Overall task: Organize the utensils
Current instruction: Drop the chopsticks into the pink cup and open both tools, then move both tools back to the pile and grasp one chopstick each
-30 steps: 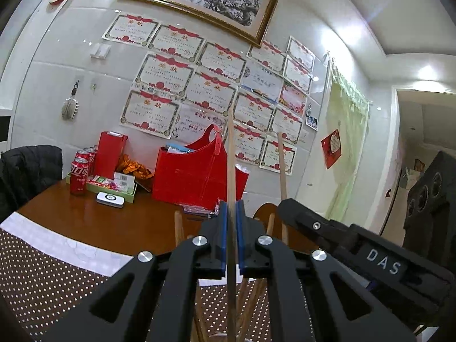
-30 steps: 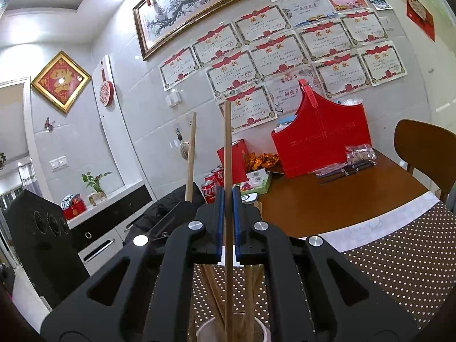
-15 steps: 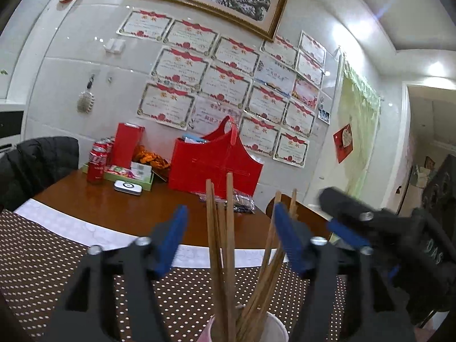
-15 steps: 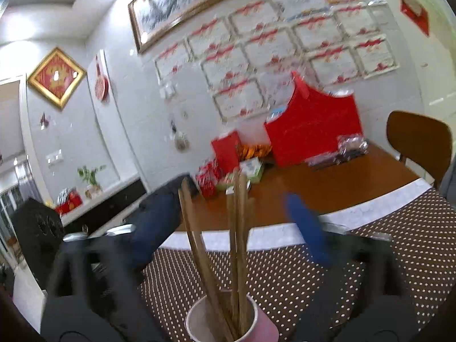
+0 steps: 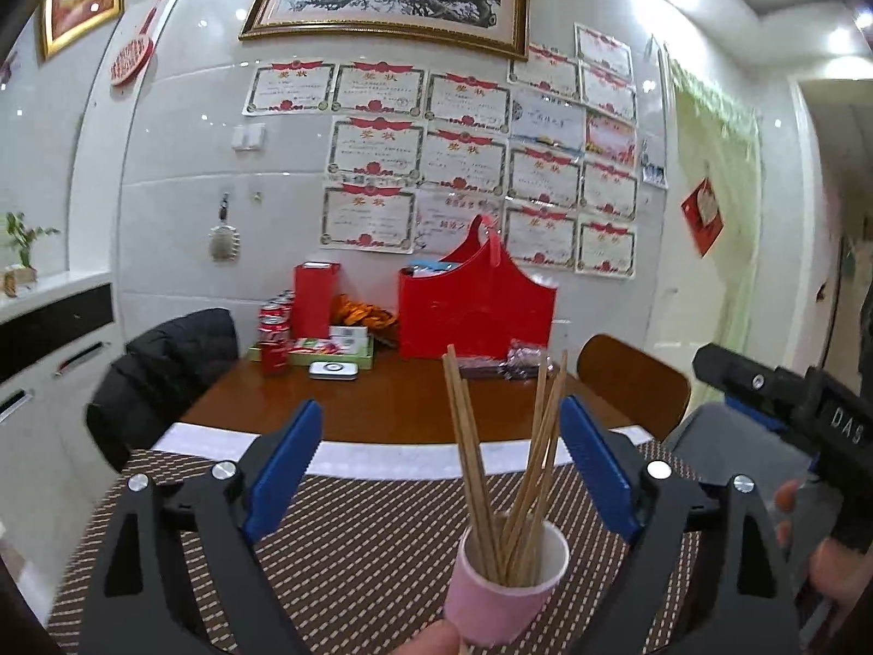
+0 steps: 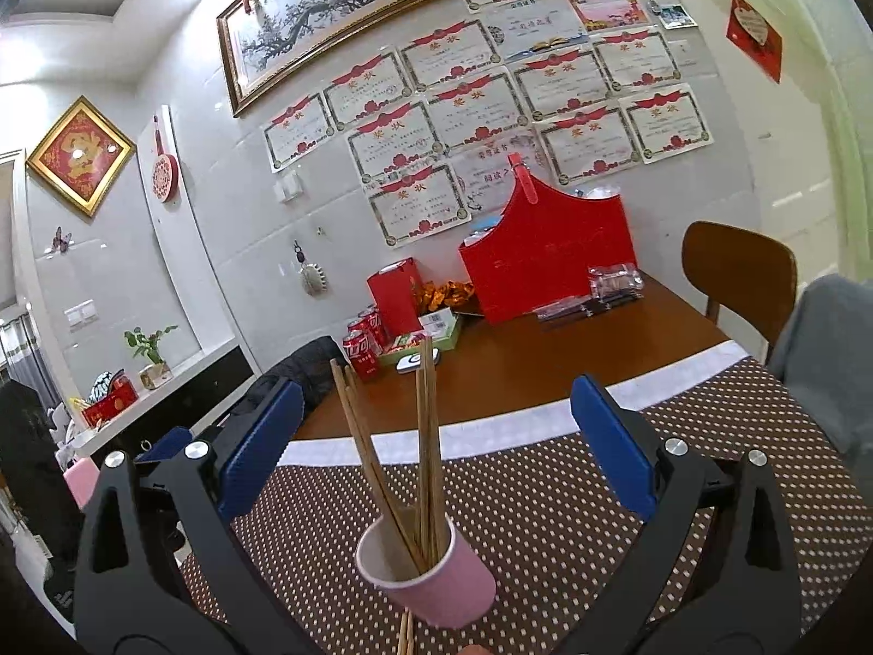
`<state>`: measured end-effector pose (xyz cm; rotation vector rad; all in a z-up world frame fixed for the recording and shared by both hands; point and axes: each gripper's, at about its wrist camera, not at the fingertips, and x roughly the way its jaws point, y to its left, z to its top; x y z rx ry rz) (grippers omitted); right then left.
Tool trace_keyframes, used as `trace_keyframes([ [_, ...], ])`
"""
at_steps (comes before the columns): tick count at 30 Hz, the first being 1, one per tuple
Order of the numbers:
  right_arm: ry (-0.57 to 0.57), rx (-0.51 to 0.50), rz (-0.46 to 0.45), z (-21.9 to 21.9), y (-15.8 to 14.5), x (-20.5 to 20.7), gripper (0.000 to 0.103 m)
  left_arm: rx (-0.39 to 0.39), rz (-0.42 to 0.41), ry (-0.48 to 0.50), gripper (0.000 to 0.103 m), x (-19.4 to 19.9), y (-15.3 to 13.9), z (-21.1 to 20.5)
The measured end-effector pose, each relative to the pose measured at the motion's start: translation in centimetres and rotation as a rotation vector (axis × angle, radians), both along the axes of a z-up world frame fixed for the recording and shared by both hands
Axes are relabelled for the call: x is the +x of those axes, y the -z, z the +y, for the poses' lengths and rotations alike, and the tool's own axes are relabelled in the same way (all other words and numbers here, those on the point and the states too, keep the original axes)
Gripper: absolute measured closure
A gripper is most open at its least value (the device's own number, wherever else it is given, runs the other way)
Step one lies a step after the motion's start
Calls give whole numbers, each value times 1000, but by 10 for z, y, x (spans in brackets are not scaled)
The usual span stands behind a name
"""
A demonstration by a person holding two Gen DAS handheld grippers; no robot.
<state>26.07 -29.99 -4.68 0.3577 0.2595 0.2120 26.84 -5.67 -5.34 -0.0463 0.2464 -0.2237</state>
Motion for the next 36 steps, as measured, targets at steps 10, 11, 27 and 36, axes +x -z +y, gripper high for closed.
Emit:
trace_keyframes([
  [10,-11,-62,52,9,-16,-60,6,58,56,-52,16,-64,-21,10],
  [11,-14,-69,62,10,-16,-67,6,59,63,-55,16,-69,-21,12],
  [27,-73,-130,260,14,45,-124,6,78,329,-49,16,-113,63,31],
  [36,-109,-145,392,16,90,-121,6,172,534,4,16,-106,136,5],
])
